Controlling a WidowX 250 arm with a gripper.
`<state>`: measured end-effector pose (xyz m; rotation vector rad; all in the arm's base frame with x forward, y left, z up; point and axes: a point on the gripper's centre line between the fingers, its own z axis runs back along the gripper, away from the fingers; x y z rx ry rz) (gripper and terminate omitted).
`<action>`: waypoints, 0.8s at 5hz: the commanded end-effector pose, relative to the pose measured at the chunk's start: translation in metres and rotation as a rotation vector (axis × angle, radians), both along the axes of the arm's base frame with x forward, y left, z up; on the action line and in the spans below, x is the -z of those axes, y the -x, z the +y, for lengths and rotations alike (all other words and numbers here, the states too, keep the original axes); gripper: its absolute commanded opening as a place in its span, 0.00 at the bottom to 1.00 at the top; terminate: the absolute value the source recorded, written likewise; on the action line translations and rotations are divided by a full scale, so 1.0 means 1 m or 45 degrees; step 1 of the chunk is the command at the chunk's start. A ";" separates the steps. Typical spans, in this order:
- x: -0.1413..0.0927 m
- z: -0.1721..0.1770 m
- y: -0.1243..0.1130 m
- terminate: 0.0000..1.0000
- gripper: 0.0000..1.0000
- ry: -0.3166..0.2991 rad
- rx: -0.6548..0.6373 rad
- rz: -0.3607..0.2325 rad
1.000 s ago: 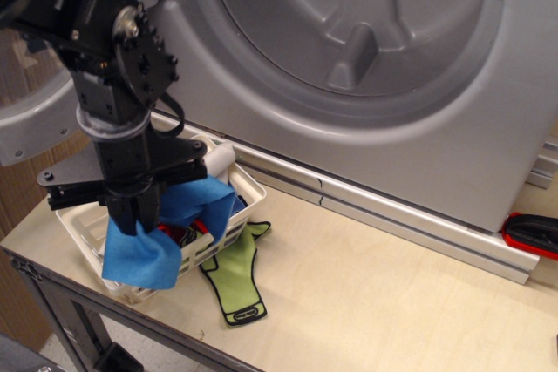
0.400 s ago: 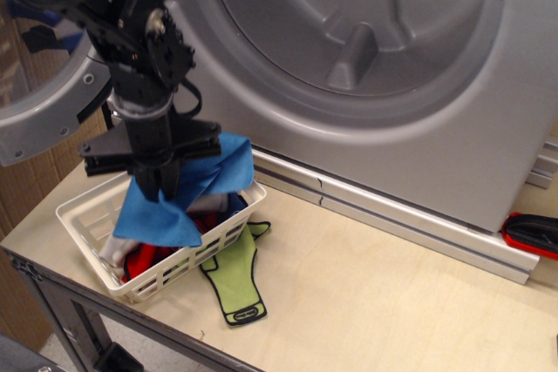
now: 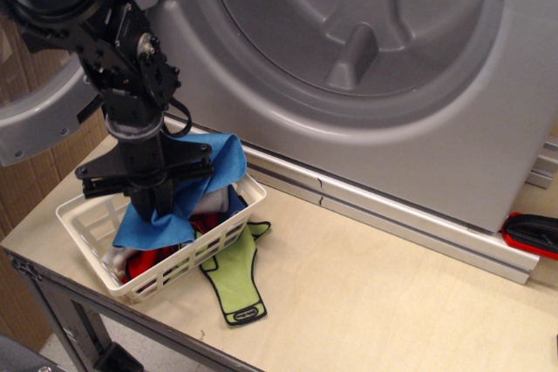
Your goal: Take clothes out of laundry machine
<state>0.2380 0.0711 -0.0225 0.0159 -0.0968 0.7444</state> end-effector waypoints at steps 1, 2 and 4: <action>-0.049 -0.010 -0.003 0.00 1.00 -0.039 0.013 -0.067; -0.083 -0.016 -0.003 0.00 1.00 -0.082 -0.012 -0.060; -0.119 -0.010 -0.006 0.00 1.00 -0.019 0.035 -0.070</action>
